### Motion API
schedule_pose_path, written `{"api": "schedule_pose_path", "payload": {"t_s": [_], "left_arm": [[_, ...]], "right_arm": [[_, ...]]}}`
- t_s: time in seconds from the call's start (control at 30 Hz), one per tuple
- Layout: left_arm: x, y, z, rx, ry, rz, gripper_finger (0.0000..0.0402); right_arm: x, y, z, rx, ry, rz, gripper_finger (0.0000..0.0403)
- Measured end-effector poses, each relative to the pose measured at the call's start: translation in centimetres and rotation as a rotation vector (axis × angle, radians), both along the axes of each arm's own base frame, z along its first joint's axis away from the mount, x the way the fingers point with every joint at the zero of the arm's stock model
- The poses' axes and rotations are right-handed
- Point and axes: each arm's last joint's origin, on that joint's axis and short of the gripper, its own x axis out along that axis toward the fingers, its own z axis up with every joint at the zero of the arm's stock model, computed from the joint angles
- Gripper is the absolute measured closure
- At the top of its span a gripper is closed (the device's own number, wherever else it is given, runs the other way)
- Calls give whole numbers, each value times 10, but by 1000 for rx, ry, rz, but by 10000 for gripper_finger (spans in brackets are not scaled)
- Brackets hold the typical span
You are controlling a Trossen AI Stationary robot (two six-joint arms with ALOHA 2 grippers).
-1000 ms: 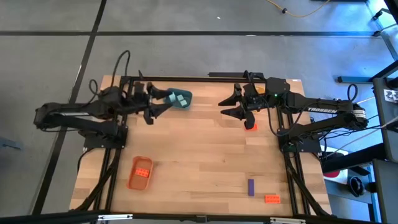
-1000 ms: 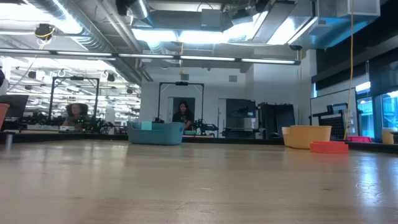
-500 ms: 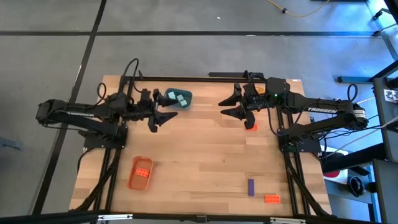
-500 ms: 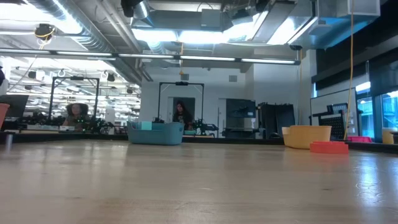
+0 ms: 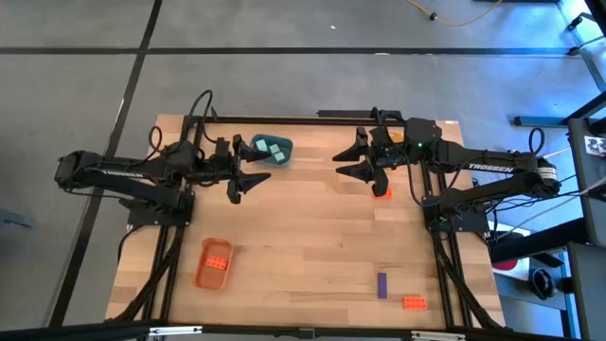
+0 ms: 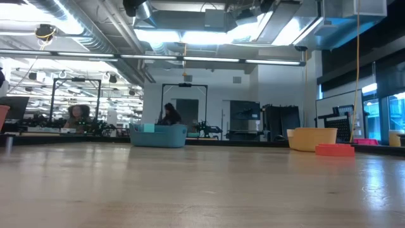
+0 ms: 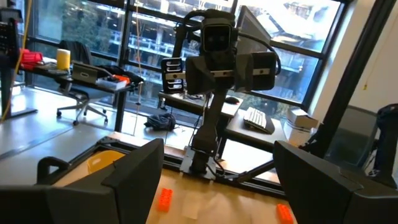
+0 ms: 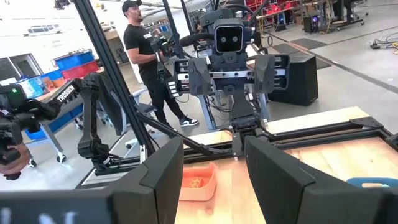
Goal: Sort & place blocks by color
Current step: Put the top orange game piece into the orange bin
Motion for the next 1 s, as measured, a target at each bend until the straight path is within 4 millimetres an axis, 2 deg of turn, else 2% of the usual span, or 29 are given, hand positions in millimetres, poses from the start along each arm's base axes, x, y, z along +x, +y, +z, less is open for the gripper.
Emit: {"api": "schedule_pose_path", "payload": {"t_s": [0.13,0.23,0.37,0.53,0.7,1.0], "left_arm": [[0,1,0,-3,0,23,108],[0,1,0,-4,1,30,108],[0,1,0,-5,1,31,108],[0,2,0,-9,0,53,108],[0,2,0,-9,0,53,108],[0,2,0,-13,0,72,108]], "right_arm": [[0,0,0,50,10,-14,228],[0,-3,-4,279,78,-120,228],[-4,-15,-22,511,272,-260,228],[-15,-18,-46,533,534,-345,228],[-23,-16,-59,500,688,-357,228],[-42,-16,-77,553,931,-576,228]]}}
